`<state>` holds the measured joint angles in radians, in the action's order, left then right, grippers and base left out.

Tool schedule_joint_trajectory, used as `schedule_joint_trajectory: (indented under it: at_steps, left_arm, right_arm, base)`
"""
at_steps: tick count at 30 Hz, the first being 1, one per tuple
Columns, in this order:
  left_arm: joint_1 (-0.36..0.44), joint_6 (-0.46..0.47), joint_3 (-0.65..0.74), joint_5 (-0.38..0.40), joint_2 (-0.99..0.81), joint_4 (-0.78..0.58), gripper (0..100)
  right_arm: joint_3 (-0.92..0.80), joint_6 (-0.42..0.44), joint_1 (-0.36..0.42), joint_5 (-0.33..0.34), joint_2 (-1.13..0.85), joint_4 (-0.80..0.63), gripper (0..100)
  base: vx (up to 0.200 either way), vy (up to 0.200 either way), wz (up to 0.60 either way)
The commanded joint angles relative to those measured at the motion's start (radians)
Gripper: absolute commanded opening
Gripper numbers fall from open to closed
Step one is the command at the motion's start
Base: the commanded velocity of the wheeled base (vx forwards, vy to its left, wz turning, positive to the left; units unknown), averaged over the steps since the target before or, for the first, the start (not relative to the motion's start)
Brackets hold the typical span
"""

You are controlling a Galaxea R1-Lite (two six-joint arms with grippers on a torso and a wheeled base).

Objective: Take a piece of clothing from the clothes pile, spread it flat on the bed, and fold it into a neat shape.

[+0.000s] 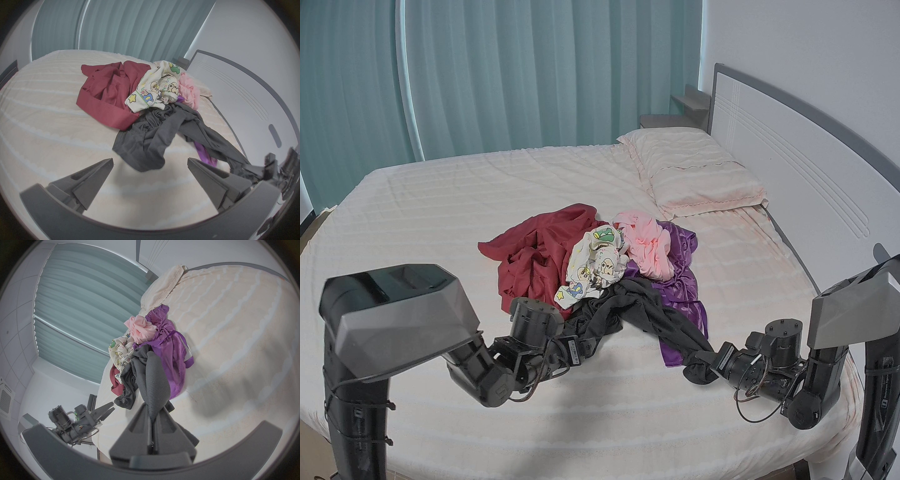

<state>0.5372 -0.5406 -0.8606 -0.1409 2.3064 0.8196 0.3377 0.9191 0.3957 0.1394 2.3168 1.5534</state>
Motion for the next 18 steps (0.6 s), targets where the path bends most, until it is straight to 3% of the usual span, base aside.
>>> schedule_joint_trajectory:
  at_steps: [1, 12, 13, 18]
  left_arm:
    - [0.003, -0.004, -0.149, -0.071, 0.168, 0.004, 100]
    - [-0.002, -0.001, -0.219, -0.091, 0.222, -0.020, 100]
    - [-0.002, -0.001, -0.219, -0.091, 0.228, -0.019, 0]
    - [-0.003, -0.009, -0.224, -0.098, 0.232, -0.013, 0]
  right_arm:
    - [-0.009, -0.002, 0.002, -0.001, -0.002, 0.010, 0]
    - [-0.009, -0.003, 0.009, -0.001, -0.004, 0.010, 0]
    - [-0.009, -0.003, 0.009, -0.003, -0.002, 0.010, 0]
    - [-0.009, -0.003, 0.009, -0.003, -0.004, 0.010, 0]
  base:
    - [0.000, 0.000, 0.00]
    - [0.000, 0.000, 0.00]
    - [0.000, 0.000, 0.00]
    - [0.000, 0.000, 0.00]
